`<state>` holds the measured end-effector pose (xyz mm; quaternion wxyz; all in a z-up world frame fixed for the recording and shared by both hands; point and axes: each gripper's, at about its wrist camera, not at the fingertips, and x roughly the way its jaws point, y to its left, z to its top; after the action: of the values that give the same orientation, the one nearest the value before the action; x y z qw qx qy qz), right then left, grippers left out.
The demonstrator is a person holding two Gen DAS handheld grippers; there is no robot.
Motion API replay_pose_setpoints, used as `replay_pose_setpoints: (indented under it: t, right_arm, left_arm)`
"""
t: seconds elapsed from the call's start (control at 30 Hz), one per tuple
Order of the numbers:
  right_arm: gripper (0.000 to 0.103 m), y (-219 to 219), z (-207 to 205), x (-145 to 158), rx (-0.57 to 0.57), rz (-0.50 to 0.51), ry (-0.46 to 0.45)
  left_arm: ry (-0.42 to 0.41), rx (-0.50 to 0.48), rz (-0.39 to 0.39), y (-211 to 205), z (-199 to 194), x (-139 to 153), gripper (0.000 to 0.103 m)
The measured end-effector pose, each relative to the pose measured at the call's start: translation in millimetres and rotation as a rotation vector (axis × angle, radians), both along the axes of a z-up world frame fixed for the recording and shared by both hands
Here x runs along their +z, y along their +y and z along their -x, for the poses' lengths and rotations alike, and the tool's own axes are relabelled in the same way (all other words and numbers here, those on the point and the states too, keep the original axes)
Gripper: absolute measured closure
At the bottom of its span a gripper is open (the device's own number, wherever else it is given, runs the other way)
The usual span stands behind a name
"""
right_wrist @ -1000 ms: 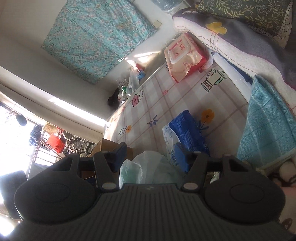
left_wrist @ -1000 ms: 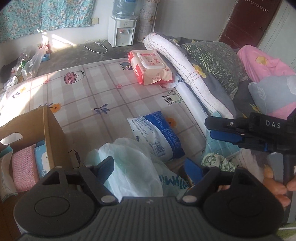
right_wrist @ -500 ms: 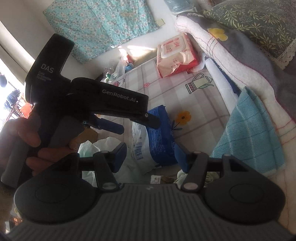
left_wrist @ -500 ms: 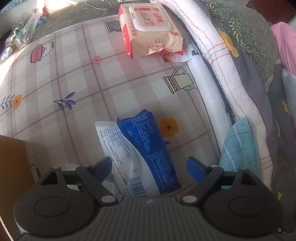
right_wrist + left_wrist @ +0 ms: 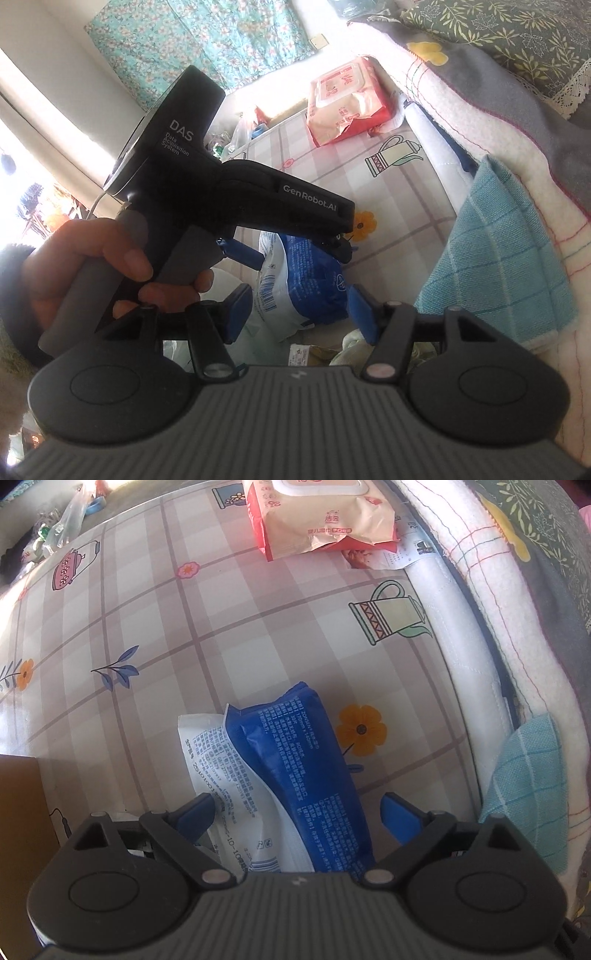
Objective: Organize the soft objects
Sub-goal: 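Move the left tool down to the blue-and-white wipes pack, then close the left gripper on the wipes pack and lift it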
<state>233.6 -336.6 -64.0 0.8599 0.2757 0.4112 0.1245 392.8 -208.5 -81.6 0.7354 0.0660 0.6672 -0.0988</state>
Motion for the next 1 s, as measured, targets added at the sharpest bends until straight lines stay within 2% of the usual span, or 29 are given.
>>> replay_pose_setpoints:
  t: [0.17, 0.4, 0.53, 0.6, 0.7, 1.0]
  right_arm:
    - [0.045, 3.0, -11.9, -0.3, 0.019, 0.010, -0.002]
    - [0.045, 2.9, -54.5, -4.2, 0.089, 0.016, 0.079]
    - [0.045, 10.7, -80.0, -13.9, 0.133, 0.027, 0.117]
    - [0.045, 15.7, -91.5, -24.1, 0.145, 0.027, 0.151]
    - [0.045, 22.3, -103.4, -39.5, 0.159, 0.010, 0.194]
    - [0.043, 23.2, -123.3, -57.6, 0.145, -0.056, 0.235]
  left_arm:
    - [0.014, 0.011, 0.054, 11.6, -5.0, 4.5, 0.013]
    - [0.071, 0.088, 0.222, 45.0, -11.9, 11.6, 0.012]
    - [0.089, 0.108, 0.230, 56.2, -15.9, 6.5, 0.013]
    - [0.122, 0.129, 0.255, 60.9, -19.6, -2.2, 0.017]
    - [0.151, 0.163, 0.295, 66.9, -23.6, -9.1, 0.018]
    - [0.142, 0.192, 0.319, 72.8, -32.4, -13.9, 0.018]
